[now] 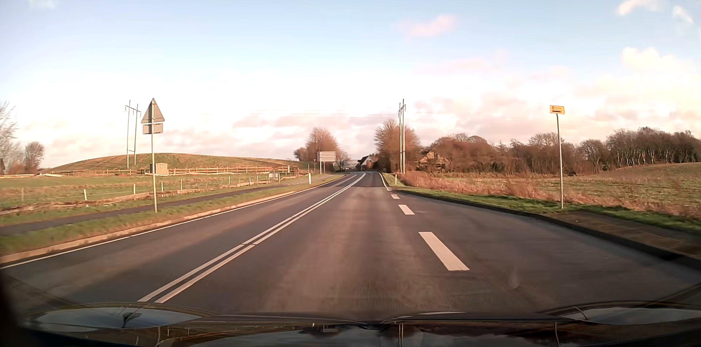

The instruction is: Follow the waypoints while adhering to traffic rules and regulations

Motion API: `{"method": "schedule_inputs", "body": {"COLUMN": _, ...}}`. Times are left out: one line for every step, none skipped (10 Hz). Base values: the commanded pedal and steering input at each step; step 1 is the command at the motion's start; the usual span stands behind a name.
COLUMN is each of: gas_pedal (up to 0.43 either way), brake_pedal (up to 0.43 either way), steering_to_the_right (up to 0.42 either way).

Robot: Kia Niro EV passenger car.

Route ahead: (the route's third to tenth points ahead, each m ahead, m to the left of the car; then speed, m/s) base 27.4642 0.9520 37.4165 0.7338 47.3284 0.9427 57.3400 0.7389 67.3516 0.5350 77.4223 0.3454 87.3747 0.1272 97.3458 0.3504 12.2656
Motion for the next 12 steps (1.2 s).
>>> {"method": "schedule_inputs", "body": {"gas_pedal": 0.268, "brake_pedal": 0.0, "steering_to_the_right": 0.004}}
{"method": "schedule_inputs", "body": {"gas_pedal": 0.268, "brake_pedal": 0.0, "steering_to_the_right": 0.004}}
{"method": "schedule_inputs", "body": {"gas_pedal": 0.268, "brake_pedal": 0.0, "steering_to_the_right": 0.004}}
{"method": "schedule_inputs", "body": {"gas_pedal": 0.268, "brake_pedal": 0.0, "steering_to_the_right": 0.004}}
{"method": "schedule_inputs", "body": {"gas_pedal": 0.268, "brake_pedal": 0.0, "steering_to_the_right": 0.004}}
{"method": "schedule_inputs", "body": {"gas_pedal": 0.268, "brake_pedal": 0.0, "steering_to_the_right": 0.005}}
{"method": "schedule_inputs", "body": {"gas_pedal": 0.268, "brake_pedal": 0.0, "steering_to_the_right": 0.005}}
{"method": "schedule_inputs", "body": {"gas_pedal": 0.268, "brake_pedal": 0.0, "steering_to_the_right": 0.005}}
{"method": "schedule_inputs", "body": {"gas_pedal": 0.268, "brake_pedal": 0.0, "steering_to_the_right": 0.006}}
{"method": "schedule_inputs", "body": {"gas_pedal": 0.268, "brake_pedal": 0.0, "steering_to_the_right": 0.006}}
{"method": "schedule_inputs", "body": {"gas_pedal": 0.268, "brake_pedal": 0.0, "steering_to_the_right": 0.006}}
{"method": "schedule_inputs", "body": {"gas_pedal": 0.268, "brake_pedal": 0.0, "steering_to_the_right": 0.005}}
